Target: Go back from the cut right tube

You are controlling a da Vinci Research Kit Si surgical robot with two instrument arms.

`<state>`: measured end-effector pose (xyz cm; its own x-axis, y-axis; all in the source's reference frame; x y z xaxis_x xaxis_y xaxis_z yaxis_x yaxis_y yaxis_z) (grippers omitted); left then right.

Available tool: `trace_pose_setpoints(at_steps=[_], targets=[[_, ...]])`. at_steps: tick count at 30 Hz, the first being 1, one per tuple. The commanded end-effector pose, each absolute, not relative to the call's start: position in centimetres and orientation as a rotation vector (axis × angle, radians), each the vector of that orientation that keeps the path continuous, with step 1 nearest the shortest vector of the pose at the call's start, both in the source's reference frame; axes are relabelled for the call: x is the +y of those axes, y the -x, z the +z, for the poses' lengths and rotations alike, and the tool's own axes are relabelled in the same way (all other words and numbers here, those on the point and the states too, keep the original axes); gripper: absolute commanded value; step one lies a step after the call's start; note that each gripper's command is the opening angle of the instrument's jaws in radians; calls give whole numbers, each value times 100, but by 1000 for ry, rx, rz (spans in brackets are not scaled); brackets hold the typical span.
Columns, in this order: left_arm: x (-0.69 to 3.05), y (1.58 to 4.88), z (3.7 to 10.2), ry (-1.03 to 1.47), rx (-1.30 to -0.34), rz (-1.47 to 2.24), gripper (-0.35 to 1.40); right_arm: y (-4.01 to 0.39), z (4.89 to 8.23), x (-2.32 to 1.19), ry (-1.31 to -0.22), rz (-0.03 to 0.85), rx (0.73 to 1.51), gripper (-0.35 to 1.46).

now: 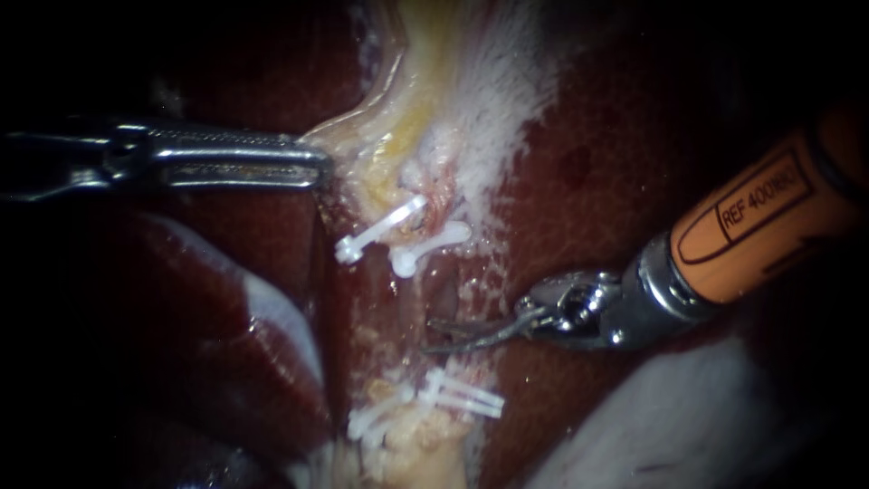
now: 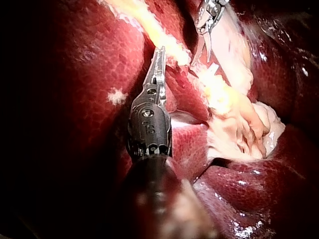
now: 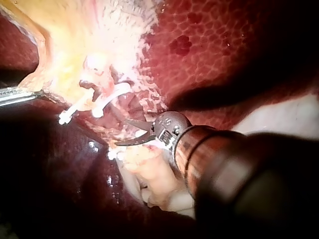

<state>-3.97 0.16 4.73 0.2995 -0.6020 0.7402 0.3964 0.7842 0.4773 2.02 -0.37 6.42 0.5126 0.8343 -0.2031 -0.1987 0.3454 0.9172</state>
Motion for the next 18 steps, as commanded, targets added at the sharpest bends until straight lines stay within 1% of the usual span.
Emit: trace_pose_setpoints(at_steps=[1, 3, 6, 11, 13, 14, 18], targets=[[16, 397, 472, -219, -1079, -670, -35, -201, 641, -36, -994, 762, 767, 46], [16, 396, 472, -219, -1079, -670, -35, -199, 641, -35, -994, 762, 767, 36], [16, 396, 472, -219, -1079, -669, -35, -195, 641, -33, -972, 721, 788, 36], [16, 394, 474, -220, -1079, -668, -35, -185, 641, -28, -883, 587, 860, 66], [16, 393, 474, -220, -1079, -668, -35, -180, 641, -25, -848, 548, 884, 79], [16, 393, 474, -220, -1079, -668, -35, -177, 640, -24, -824, 522, 899, 89], [16, 393, 474, -220, -1079, -668, -35, -168, 635, -16, -734, 400, 955, 114]])
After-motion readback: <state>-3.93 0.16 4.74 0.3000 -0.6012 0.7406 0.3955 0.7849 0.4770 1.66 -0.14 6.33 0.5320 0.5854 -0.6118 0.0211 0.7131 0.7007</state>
